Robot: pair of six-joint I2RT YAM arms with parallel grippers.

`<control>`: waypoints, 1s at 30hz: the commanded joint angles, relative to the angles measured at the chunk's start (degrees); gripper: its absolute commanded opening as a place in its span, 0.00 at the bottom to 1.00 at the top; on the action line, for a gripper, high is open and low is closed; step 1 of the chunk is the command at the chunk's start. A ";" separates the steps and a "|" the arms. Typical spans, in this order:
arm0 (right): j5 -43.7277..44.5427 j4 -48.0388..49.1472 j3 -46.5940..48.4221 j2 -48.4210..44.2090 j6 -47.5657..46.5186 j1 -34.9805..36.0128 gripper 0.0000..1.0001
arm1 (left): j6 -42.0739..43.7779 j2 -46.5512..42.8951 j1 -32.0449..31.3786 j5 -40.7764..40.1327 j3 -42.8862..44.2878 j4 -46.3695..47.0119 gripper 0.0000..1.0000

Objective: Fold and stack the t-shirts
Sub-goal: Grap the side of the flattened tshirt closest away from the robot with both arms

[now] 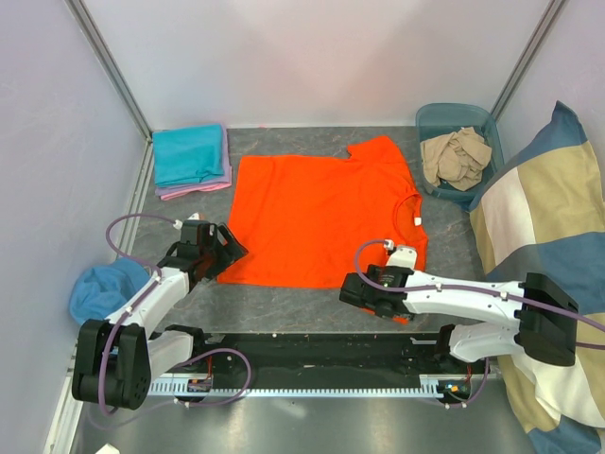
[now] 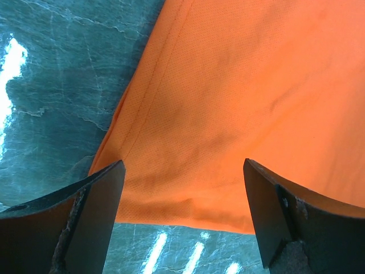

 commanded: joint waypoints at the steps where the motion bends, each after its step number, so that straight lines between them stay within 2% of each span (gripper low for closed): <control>1: 1.28 -4.19 -1.44 -3.30 5.73 0.69 0.83 | 0.23 0.43 0.03 1.61 0.39 2.73 0.92; 12: 3.12 -7.71 0.32 4.07 13.03 5.00 0.86 | -0.04 1.66 0.03 4.42 0.48 4.13 0.91; 16: 1.72 -7.88 -0.56 3.89 20.13 9.91 0.86 | -0.12 2.01 0.03 5.39 0.22 4.66 0.91; 22: 1.36 -13.41 0.58 6.35 31.74 17.38 0.86 | -0.47 2.89 0.12 7.50 0.04 5.72 0.90; 30: 3.03 -14.73 0.67 9.44 38.43 18.62 0.89 | -0.91 2.80 0.03 9.34 -0.49 6.77 0.89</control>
